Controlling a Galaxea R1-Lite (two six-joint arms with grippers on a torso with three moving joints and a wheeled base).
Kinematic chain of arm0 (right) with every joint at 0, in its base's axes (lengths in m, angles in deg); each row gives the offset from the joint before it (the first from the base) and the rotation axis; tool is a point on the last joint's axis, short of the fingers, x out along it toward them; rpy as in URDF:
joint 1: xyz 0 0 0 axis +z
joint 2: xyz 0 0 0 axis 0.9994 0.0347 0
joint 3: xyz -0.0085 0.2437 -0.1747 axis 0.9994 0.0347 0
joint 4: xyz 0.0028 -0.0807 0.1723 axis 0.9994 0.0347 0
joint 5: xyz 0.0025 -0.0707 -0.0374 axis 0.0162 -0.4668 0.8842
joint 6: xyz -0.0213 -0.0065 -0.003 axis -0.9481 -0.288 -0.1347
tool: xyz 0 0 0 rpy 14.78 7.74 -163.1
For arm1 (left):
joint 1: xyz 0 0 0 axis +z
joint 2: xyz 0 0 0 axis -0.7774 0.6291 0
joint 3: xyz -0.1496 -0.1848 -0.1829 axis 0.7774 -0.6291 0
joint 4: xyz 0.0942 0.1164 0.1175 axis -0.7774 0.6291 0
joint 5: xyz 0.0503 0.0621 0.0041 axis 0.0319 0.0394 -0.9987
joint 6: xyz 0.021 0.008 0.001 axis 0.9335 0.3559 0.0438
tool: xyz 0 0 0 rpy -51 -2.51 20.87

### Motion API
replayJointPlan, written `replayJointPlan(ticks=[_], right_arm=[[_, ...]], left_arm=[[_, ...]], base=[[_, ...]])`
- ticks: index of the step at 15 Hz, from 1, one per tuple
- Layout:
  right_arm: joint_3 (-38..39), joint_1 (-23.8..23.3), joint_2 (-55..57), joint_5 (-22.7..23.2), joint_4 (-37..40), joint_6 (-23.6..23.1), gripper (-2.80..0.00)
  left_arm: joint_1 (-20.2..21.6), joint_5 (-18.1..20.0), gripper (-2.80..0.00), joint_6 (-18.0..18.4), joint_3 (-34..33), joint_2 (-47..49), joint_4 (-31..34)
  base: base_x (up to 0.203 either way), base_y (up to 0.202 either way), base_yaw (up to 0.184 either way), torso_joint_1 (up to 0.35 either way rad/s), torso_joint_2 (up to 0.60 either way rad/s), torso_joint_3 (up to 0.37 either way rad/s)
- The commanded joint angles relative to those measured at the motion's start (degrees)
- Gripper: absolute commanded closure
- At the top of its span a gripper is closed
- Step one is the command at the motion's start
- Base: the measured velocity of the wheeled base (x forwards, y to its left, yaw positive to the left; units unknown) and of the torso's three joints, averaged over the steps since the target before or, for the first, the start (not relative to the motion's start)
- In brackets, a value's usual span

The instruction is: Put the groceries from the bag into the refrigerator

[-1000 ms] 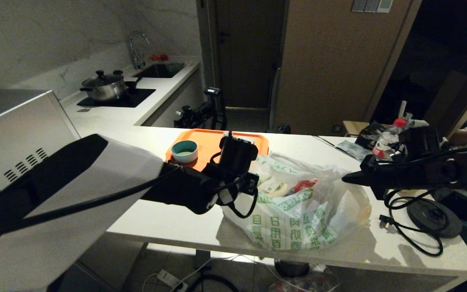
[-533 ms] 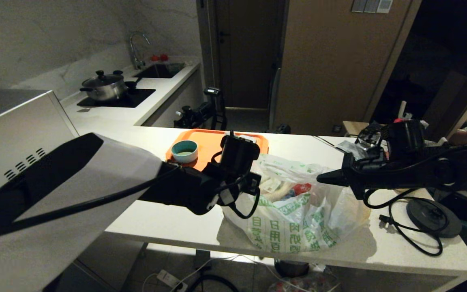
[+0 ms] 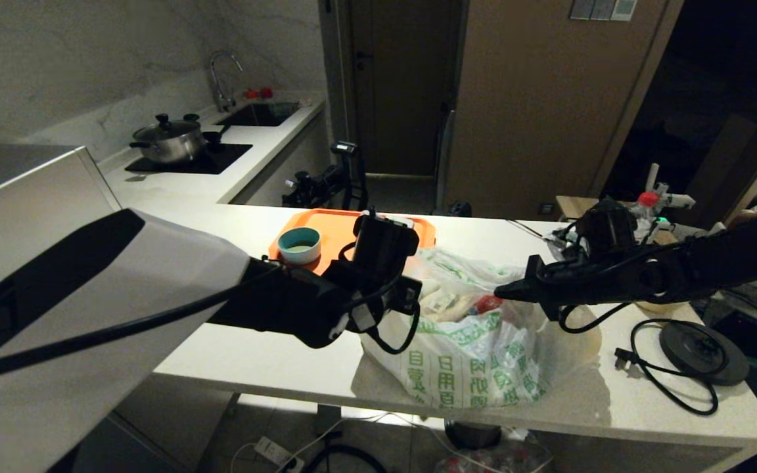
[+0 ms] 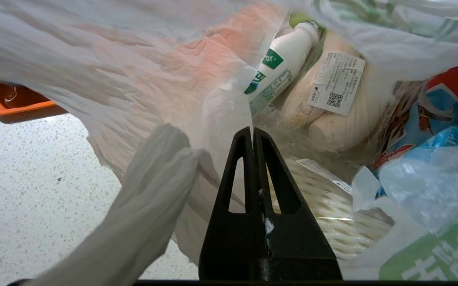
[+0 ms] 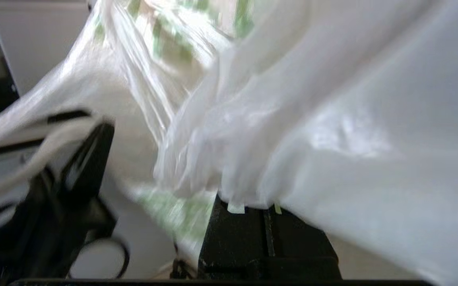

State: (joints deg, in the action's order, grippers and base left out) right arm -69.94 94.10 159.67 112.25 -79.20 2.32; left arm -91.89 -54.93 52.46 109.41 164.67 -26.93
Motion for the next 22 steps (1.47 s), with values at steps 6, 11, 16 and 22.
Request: replayJointPlan(ticks=[6, 11, 16, 22], right_arm=[[-7.9, -5.5, 4.6, 0.1, 0.3, 0.7, 0.0], [-9.8, -8.1, 3.0, -0.1, 2.4, 0.8, 0.0], [-2.1, -2.3, -10.4, 0.2, 4.1, 0.5, 0.0], [-2.8, 3.6, -4.4, 0.2, 4.0, 0.2, 0.0]], left_arm=[[0.0, -0.2, 0.0, 0.0, -0.1, 0.1, -0.1], [0.0, -0.1, 0.0, 0.0, -0.2, 0.1, -0.1], [0.0, -0.1, 0.0, -0.1, -1.0, -0.6, -0.2], [0.0, -0.1, 0.0, -0.5, -3.0, -2.5, -1.1]], base=[[0.0, 0.0, 0.0, 0.0, 0.0, 0.0], [0.0, 0.0, 0.0, 0.0, 0.0, 0.0], [0.0, 0.0, 0.0, 0.0, 0.0, 0.0], [0.0, 0.0, 0.0, 0.0, 0.0, 0.0]])
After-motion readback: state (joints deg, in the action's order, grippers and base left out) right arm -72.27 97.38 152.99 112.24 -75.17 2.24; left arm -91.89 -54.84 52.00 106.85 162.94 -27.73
